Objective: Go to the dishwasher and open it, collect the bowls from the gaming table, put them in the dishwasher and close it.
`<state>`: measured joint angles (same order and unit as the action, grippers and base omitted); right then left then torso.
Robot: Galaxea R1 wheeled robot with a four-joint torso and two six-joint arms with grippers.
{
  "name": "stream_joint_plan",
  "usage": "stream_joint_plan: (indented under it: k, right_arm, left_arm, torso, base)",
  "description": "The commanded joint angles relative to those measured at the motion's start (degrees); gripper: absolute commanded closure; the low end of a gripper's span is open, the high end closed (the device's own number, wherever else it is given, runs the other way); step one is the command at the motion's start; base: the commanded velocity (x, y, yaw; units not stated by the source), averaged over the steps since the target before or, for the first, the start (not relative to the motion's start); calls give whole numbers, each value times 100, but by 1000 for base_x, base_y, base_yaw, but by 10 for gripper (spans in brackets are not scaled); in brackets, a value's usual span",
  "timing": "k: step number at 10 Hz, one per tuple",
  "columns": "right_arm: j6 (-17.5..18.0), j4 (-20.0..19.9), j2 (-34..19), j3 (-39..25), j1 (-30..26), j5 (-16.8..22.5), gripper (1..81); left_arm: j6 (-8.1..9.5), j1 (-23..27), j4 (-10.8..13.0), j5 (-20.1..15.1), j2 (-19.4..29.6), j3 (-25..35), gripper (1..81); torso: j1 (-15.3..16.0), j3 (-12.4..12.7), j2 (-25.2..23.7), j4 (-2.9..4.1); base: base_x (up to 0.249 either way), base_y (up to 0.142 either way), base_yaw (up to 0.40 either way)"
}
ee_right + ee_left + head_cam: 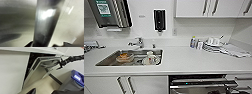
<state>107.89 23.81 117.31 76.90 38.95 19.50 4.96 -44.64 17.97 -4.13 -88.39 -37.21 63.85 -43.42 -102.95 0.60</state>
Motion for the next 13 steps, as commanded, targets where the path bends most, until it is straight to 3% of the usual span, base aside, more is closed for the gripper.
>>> stream_joint_plan:
  k: [1,4,8,13]
  right_arm:
    - [145,-307,-117,237,117,1091,10]
    - [198,-315,-30,439,443,616,10]
    - [189,-307,128,553,645,485,10]
    - [189,-298,313,993,1006,27,10]
  left_arm:
    - [14,416,14,-9,242,170,10]
    - [14,416,14,-17,216,161,10]
    - [14,416,14,-27,207,170,10]
    - [14,416,14,-35,199,178,10]
  torso:
    - [0,0,0,0]
    - [-2,2,0,0]
    - [-6,5,-2,-2]
    - [-9,7,-5,-2]
  base:
    - [-66,0,0]
    - [-66,0,0]
    - [-66,0,0]
    - [-66,0,0]
